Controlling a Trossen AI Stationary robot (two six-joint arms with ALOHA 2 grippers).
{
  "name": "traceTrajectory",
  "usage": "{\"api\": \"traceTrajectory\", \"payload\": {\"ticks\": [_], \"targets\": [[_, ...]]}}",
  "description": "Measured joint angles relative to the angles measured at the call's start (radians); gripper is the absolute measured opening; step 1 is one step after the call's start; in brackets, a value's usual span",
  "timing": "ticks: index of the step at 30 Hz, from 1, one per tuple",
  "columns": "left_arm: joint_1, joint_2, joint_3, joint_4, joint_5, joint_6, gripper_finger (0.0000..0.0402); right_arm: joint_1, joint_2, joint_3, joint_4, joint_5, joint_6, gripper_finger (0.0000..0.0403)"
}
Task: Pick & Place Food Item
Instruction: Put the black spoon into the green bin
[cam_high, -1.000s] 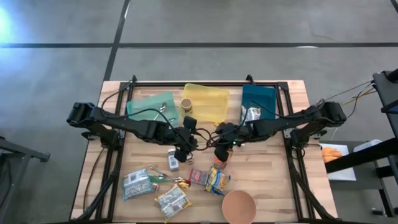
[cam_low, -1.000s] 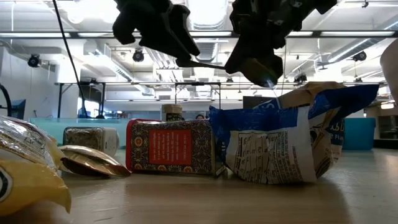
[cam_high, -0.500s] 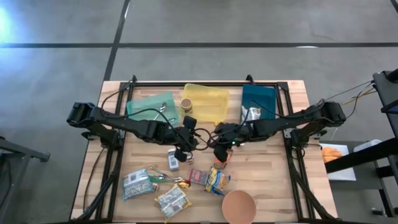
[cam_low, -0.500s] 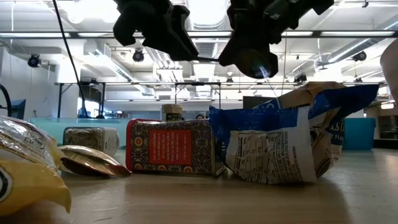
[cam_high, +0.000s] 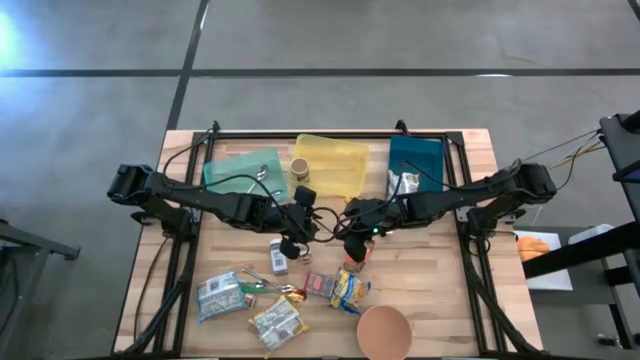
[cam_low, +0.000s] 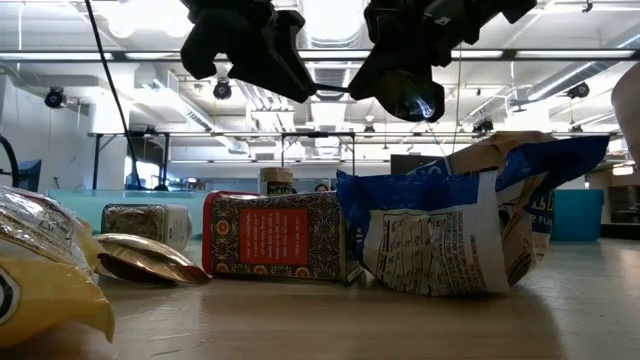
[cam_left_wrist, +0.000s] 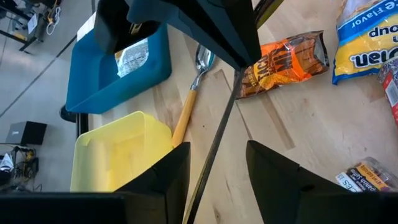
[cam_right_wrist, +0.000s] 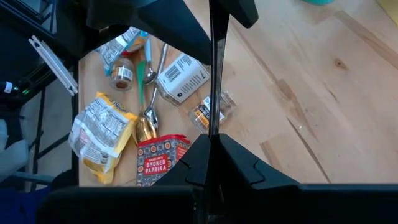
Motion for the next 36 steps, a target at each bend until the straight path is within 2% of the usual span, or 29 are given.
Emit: {"api": "traceTrajectory", "payload": {"ticks": [4, 8, 10, 15, 27, 30, 36], "targets": [[0.0, 0.0, 0.0, -0.001, 0.003, 0.0, 0.0115, 0.006, 0.003, 0.0, 0.004, -0.011, 0.001, 0.0016], [0.0, 0.0, -0.002, -0.025, 0.014, 0.005, 0.0036, 0.008, 0.013, 0.0, 0.019, -0.014, -0.001, 0.0016], [-0.001, 0.0, -0.002, -0.044, 0.02, 0.007, 0.0012, 0.007, 0.013, 0.0, 0.02, -0.02, -0.002, 0.0016], [-0.003, 0.0, -0.002, -0.066, 0.024, -0.021, 0.0004, 0.006, 0.018, 0.001, 0.025, -0.015, -0.004, 0.0017], [-0.002, -0.002, 0.0, -0.099, 0.022, -0.292, 0.0001, 0.006, 0.017, 0.001, 0.026, 0.008, -0.002, 0.0024], [-0.001, -0.004, 0.001, -0.135, 0.014, -0.369, 0.0001, 0.005, 0.017, 0.001, 0.025, 0.029, -0.011, 0.0048], [-0.001, -0.025, 0.001, -0.198, 0.011, -0.451, 0.0, 0.005, 0.016, 0.001, 0.045, 0.023, -0.065, 0.013]]}}
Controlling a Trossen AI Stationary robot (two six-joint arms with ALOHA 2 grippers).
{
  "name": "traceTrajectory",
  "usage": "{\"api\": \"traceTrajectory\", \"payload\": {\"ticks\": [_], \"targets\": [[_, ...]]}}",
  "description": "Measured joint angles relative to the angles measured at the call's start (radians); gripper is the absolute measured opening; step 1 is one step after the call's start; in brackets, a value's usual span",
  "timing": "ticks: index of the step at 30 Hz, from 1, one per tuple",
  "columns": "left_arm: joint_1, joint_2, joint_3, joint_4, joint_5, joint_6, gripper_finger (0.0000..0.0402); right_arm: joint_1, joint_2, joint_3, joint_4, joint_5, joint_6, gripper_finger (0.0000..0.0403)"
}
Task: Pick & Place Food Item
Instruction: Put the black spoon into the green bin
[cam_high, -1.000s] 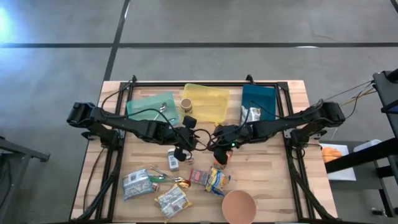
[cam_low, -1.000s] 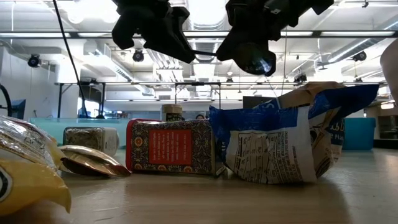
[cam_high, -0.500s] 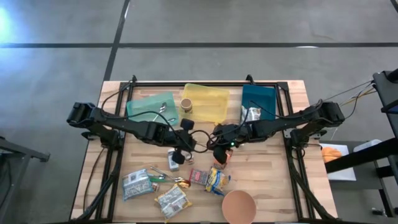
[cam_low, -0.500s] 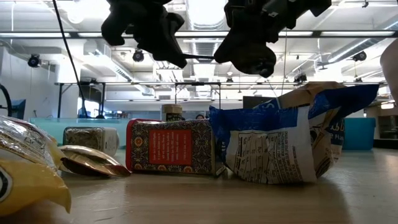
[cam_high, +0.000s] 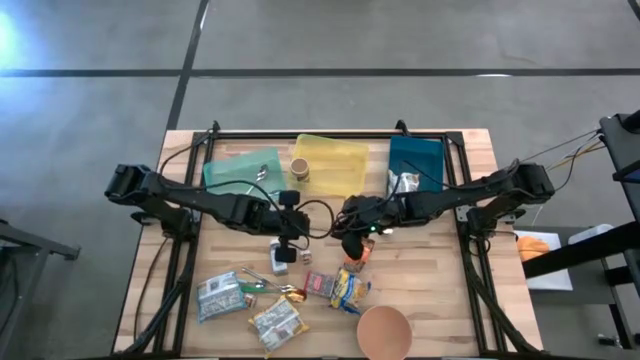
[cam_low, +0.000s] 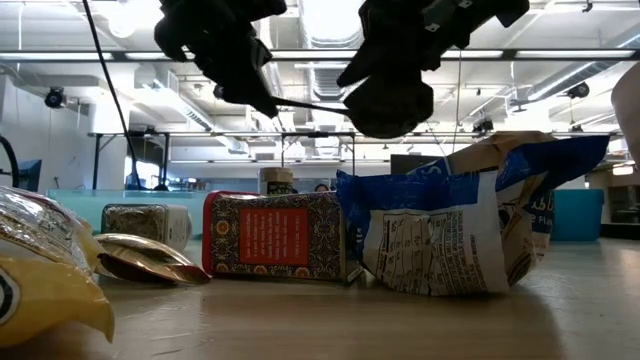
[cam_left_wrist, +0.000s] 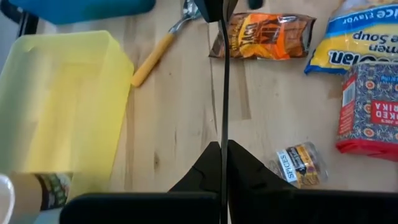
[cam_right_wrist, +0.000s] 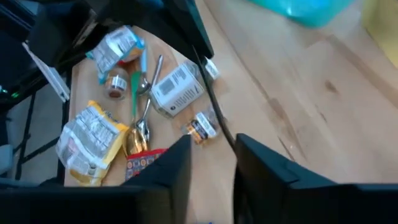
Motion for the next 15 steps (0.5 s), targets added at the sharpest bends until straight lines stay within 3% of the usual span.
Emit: {"api": "traceTrajectory", "payload": {"ticks": [7, 15], "targets": [[0.003, -0.076, 0.0, -0.05, -0.031, -0.067, 0.0, 0.002, -0.019, 0.013, 0.035, 0.111, -0.056, 0.0201], [0.031, -0.216, -0.034, -0.14, -0.091, -0.222, 0.0, 0.002, -0.058, 0.031, 0.015, 0.289, -0.069, 0.0213]]}}
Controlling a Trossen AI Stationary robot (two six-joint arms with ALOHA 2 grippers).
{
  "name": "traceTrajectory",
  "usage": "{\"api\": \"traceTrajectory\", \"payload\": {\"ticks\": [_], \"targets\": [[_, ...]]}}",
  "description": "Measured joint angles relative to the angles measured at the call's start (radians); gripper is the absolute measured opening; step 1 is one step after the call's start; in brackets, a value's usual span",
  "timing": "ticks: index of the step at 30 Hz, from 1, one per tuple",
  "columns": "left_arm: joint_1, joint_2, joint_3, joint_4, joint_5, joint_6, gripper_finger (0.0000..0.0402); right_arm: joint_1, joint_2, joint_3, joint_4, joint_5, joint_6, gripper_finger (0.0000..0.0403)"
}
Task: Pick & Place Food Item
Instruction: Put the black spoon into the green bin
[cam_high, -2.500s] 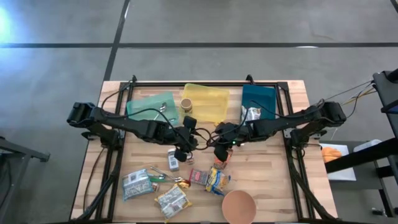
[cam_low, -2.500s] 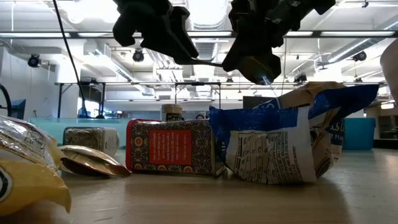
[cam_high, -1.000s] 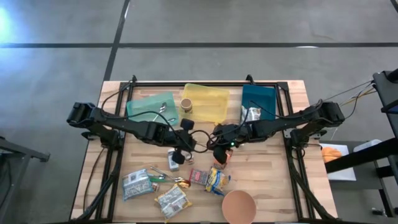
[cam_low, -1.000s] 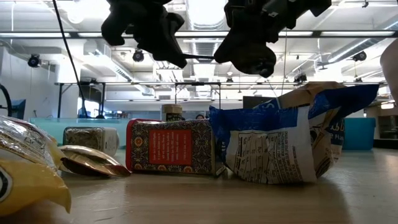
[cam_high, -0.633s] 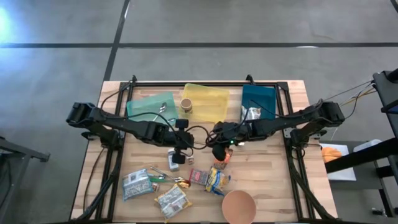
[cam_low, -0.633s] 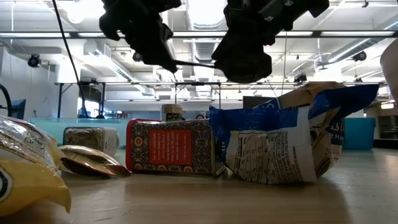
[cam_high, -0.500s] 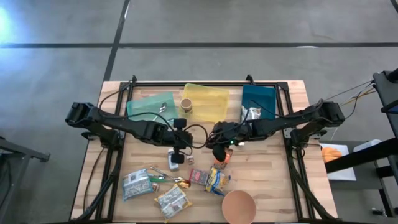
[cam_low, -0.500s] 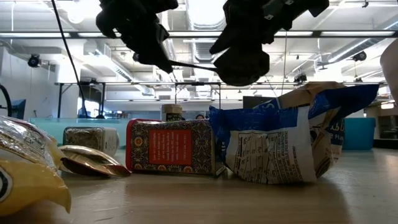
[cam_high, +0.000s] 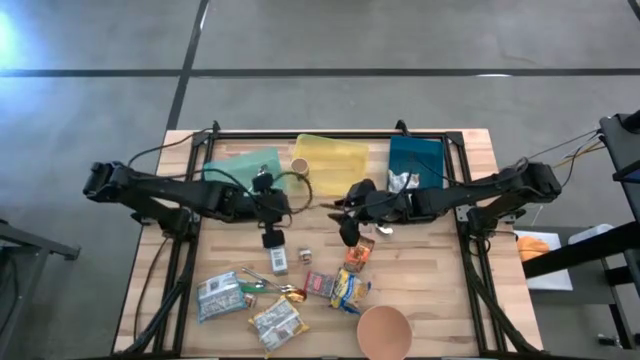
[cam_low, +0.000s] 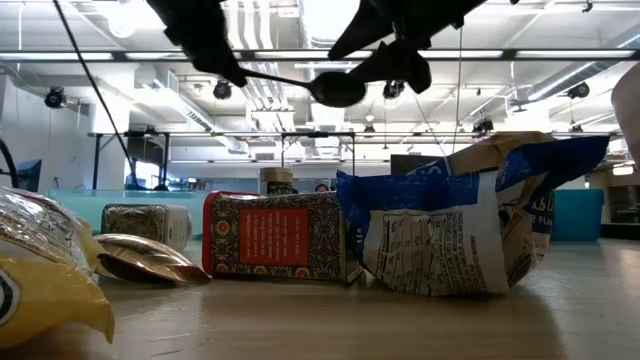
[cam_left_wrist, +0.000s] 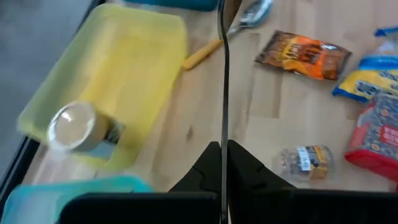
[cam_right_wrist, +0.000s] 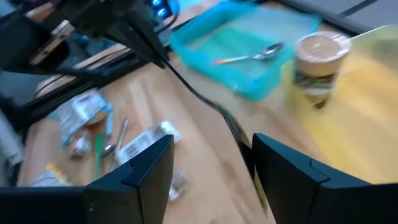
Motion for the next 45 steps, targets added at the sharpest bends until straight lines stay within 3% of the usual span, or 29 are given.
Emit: {"api": "traceTrajectory", "payload": {"ticks": [7, 14, 20, 28, 36, 45], "targets": [[0.031, -0.172, -0.069, -0.122, -0.181, -0.164, 0.0, 0.023, -0.024, -0.015, -0.039, 0.027, -0.013, 0.0213], [0.152, -0.302, -0.139, -0.286, -0.206, -0.28, 0.0, 0.081, -0.013, -0.025, -0.053, 0.049, -0.047, 0.0213], [0.315, -0.305, -0.228, -0.312, -0.103, -0.281, 0.0, 0.141, -0.001, -0.06, -0.049, 0.123, -0.045, 0.0213], [0.49, -0.304, -0.335, -0.286, 0.03, -0.254, 0.0, 0.19, -0.004, -0.129, -0.054, 0.144, 0.01, 0.0213], [0.582, -0.299, -0.426, -0.148, 0.194, -0.245, 0.0, 0.19, -0.013, -0.135, -0.074, 0.146, 0.005, 0.0213], [0.625, -0.213, -0.457, -0.135, 0.27, -0.242, 0.0, 0.19, -0.024, -0.143, -0.076, 0.145, 0.003, 0.0213]]}}
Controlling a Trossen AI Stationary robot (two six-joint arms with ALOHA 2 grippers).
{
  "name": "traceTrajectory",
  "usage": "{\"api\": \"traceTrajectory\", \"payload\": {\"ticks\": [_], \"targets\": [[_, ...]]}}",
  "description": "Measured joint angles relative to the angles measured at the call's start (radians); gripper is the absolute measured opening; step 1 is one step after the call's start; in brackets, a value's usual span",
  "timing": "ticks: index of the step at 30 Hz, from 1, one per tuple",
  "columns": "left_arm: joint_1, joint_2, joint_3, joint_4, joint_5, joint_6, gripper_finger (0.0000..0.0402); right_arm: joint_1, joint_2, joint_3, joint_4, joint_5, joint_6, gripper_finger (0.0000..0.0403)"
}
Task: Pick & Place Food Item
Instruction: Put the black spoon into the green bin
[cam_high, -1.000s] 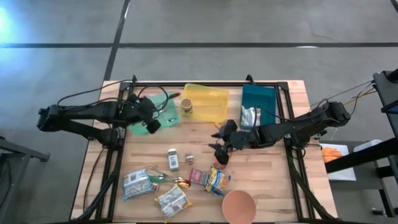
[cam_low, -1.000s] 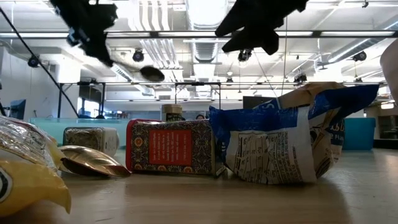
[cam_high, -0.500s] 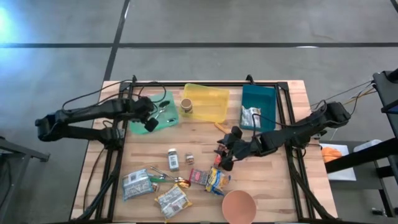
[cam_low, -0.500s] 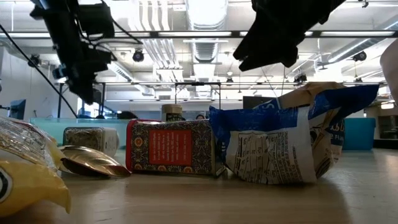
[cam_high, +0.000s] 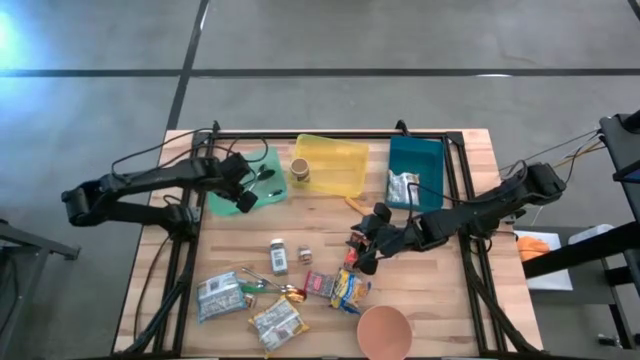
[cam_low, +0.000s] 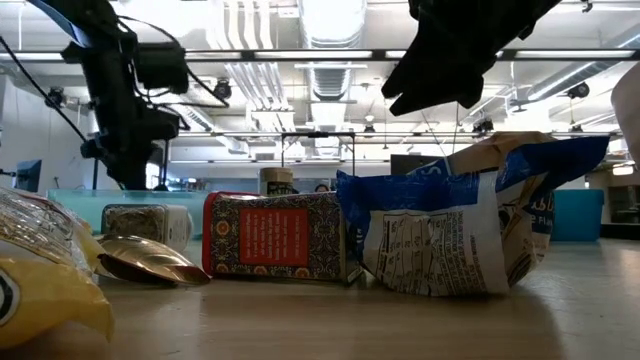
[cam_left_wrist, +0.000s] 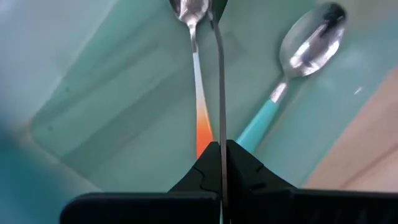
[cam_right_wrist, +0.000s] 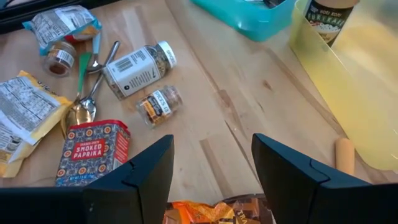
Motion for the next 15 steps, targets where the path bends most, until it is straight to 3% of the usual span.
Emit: {"api": "traceTrajectory", "payload": {"ticks": [15], "targets": [[0.026, 0.241, 0.015, 0.034, 0.063, 0.11, 0.0, 0.0, 0.0, -0.001, -0.003, -0.002, -0.004, 0.0213]]}}
